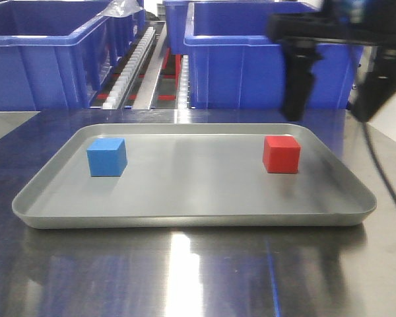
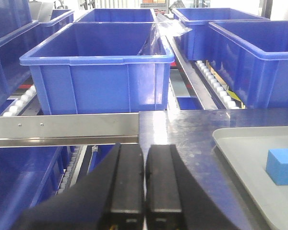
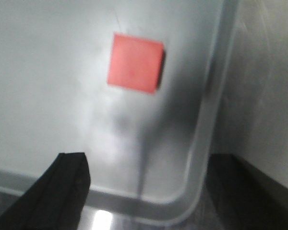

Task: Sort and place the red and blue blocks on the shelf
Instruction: 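Lower the right gripper around the red cube and close it, then lift the red cube off the tray with the right gripper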

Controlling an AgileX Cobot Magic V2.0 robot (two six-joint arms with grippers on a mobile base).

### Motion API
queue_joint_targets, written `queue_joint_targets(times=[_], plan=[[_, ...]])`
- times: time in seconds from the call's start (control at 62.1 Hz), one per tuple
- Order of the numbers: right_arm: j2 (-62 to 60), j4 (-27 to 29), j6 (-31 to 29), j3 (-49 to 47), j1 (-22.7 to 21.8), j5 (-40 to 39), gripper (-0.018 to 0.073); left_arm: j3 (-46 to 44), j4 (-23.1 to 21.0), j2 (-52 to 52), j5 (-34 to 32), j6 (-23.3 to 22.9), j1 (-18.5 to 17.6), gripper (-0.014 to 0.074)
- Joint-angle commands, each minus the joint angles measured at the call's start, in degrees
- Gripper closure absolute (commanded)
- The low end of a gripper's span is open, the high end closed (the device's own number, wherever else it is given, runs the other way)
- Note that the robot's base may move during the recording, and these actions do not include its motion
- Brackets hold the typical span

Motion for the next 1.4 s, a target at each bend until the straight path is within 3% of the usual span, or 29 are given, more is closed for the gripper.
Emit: queue_joint_targets(times=[0.0, 0.145, 0.966, 1.256, 1.385], plan=[[1.6, -0.3, 2.0, -6.2, 0.0, -0.8, -0.0055, 1.4, 0.0, -1.0, -4.6, -0.5, -0.3, 0.0472], [6.5, 0.0, 5.6, -10.5, 0.0, -0.8, -0.0055, 1.4, 0.0, -1.0, -4.6, -0.5, -0.3, 0.0472], [15.4, 0.5, 7.3, -11.7, 0.0, -2.1, -0.005, 1.4, 0.0, -1.0, -4.6, -0.5, -0.3, 0.0472], [14.7, 0.5, 7.3, -11.7, 0.0, -1.9, 0.0246, 1.4, 0.0, -1.0, -4.6, -0.5, -0.3, 0.0472], [12.4, 0.5, 7.2, -11.7, 0.0, -3.1, 0.0273, 1.4, 0.0, -1.0, -4.6, -0.5, -0.3, 0.0472]])
